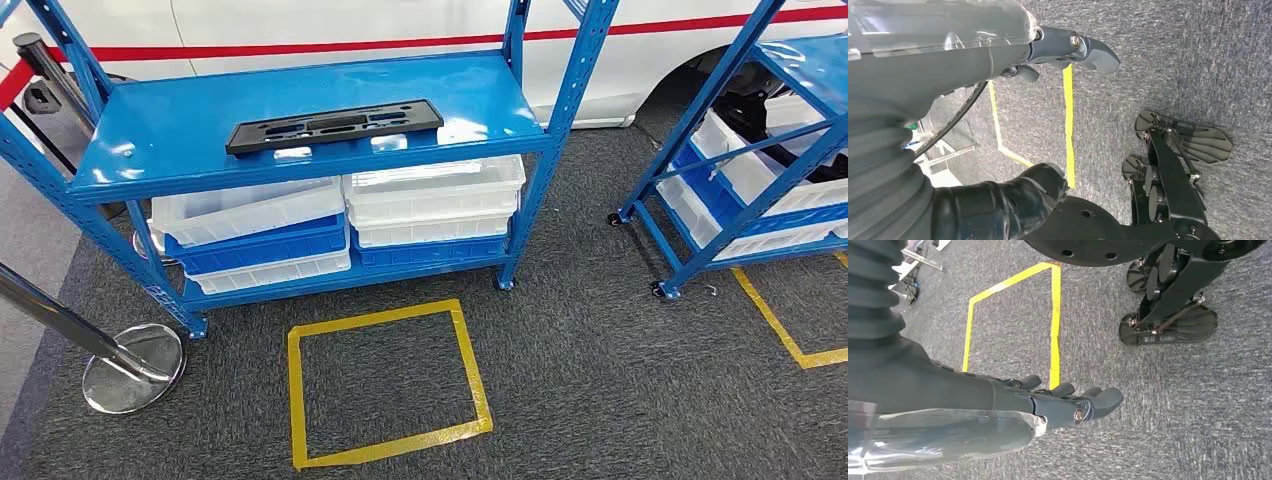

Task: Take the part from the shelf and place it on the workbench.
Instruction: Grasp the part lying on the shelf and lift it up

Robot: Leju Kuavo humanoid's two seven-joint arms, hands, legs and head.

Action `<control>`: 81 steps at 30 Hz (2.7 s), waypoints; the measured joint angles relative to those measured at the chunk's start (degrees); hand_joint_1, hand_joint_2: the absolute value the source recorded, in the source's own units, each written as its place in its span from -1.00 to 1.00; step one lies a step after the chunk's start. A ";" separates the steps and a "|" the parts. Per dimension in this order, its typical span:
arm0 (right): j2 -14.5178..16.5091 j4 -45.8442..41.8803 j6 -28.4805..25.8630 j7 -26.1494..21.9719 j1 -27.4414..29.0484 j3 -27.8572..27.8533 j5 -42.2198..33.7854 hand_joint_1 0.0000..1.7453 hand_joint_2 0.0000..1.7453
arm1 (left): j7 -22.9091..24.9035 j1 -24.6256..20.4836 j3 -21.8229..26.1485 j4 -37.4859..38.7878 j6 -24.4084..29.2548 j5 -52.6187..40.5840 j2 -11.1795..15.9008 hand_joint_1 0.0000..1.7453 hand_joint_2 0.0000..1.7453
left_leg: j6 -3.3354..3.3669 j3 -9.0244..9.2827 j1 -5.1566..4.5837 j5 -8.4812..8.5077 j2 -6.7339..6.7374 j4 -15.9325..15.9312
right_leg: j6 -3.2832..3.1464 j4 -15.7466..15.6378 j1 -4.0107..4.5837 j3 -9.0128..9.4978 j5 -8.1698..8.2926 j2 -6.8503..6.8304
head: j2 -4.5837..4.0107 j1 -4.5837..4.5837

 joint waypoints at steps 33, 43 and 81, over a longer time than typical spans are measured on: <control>-0.54 7.99 -5.06 -6.25 -12.81 -30.60 10.72 -1.00 -0.50 | 1.26 -11.31 30.45 9.63 2.99 12.69 -3.49 -1.00 -0.50 | 0.03 0.02 -0.01 0.03 0.01 0.04 | 0.01 0.00 -0.01 -0.02 0.02 0.01 | 0.01 -0.01; -0.54 8.29 -7.12 -9.81 -12.69 -32.49 14.55 -1.00 0.00 | -9.36 -11.12 31.02 9.88 -3.36 7.61 -3.90 -1.00 -1.00 | 0.02 0.00 -0.01 0.02 0.01 0.04 | 0.01 0.01 -0.01 -0.01 0.01 0.01 | 0.01 -0.01; 5.87 -24.81 -14.15 -1.44 -51.31 42.56 89.83 -1.00 1.00 | -3.56 -10.75 34.85 10.21 -2.02 -1.05 -6.37 -1.00 -1.00 | 0.04 -1.25 -0.18 0.92 0.22 0.21 | 0.29 0.66 -0.15 -1.49 0.75 0.20 | 0.00 0.00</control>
